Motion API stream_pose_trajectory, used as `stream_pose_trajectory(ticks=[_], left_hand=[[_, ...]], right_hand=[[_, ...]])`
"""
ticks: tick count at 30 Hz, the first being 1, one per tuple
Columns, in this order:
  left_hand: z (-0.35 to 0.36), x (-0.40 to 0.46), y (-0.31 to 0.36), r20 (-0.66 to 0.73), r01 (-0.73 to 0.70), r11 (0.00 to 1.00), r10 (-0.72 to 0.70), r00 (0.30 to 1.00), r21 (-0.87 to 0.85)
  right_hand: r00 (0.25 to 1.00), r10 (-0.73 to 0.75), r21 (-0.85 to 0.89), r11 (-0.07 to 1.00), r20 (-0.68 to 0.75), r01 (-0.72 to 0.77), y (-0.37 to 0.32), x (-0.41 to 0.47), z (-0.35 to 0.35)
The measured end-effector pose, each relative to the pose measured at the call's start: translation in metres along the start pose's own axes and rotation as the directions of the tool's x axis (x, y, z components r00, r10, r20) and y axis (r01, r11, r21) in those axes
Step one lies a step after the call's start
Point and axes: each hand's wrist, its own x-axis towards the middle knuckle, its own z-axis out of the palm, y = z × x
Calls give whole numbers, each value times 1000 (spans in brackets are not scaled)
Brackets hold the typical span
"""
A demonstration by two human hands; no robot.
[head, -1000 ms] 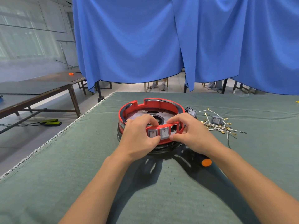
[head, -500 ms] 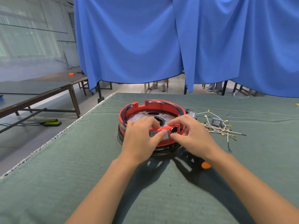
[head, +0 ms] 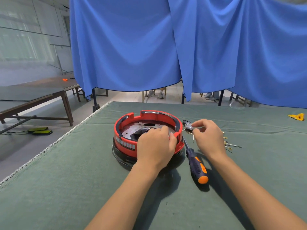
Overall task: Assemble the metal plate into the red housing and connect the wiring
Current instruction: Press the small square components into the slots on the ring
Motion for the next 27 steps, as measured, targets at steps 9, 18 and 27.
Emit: stream_pose_trajectory(ticks=[9, 18, 27], left_hand=[[11, -2, -8, -178, -116, 987, 135, 975, 115], [12, 0, -10, -222, -87, 990, 110, 969, 112], [3, -3, -11, -129, -81, 995, 89, 988, 63]], right_hand=[[978, 107, -326, 944, 177, -44, 26, 45, 44], [999, 45, -331, 943, 27, -34, 36, 46, 52], [979, 182, 473, 873, -86, -121, -7, 0, 20]])
